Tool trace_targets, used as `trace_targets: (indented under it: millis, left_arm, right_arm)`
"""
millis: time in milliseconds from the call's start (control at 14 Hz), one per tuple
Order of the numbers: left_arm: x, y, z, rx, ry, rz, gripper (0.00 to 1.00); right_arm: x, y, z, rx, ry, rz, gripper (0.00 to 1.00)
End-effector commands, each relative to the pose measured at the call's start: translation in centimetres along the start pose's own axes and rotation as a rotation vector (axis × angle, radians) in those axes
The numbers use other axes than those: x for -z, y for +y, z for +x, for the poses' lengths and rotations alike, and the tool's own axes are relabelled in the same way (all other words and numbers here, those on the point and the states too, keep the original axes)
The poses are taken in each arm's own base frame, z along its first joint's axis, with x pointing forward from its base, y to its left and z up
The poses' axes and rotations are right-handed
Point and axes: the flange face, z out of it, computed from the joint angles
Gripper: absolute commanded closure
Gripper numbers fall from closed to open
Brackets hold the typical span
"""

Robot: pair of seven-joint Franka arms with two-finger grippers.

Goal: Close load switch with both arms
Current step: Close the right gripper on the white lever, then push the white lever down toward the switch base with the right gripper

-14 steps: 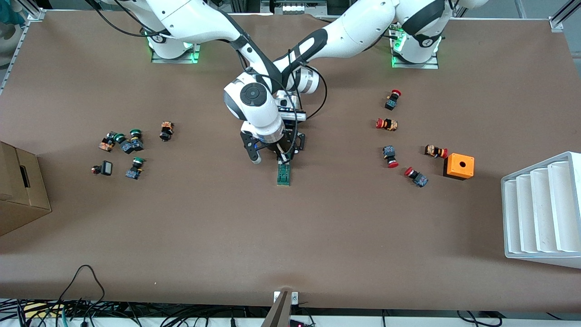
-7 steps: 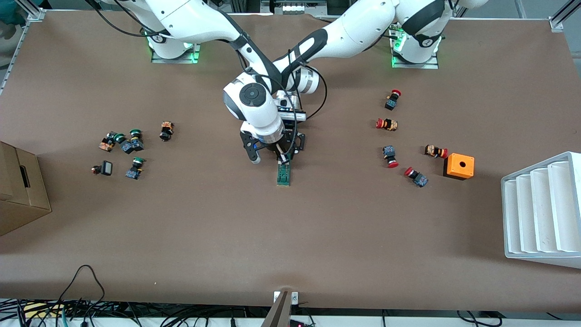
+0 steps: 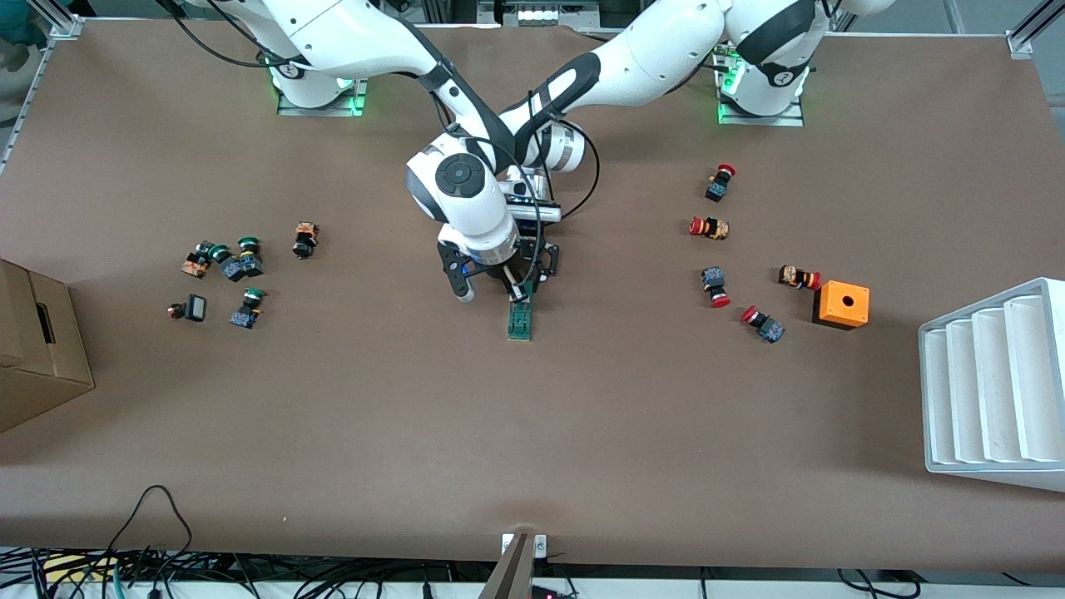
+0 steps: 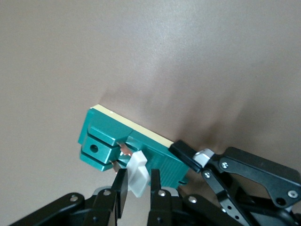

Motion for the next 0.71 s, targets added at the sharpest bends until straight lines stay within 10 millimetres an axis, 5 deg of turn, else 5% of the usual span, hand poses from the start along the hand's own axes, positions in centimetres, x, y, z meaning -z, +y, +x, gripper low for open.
trace_targets:
  millis: [0, 643]
  left_arm:
    - [-0.5, -0.1, -1.6, 0.016, -0.014, -0.008, 0.53]
    - [-0.4, -0.1, -1.5, 0.018, -0.014, -0.007, 0.53]
  right_arm:
    - [0.4, -1.8, 1.9, -0.016, 0.015, 0.022, 0.75]
    - [0.8, -1.7, 0.6, -0.016, 0.008, 0.019, 0.75]
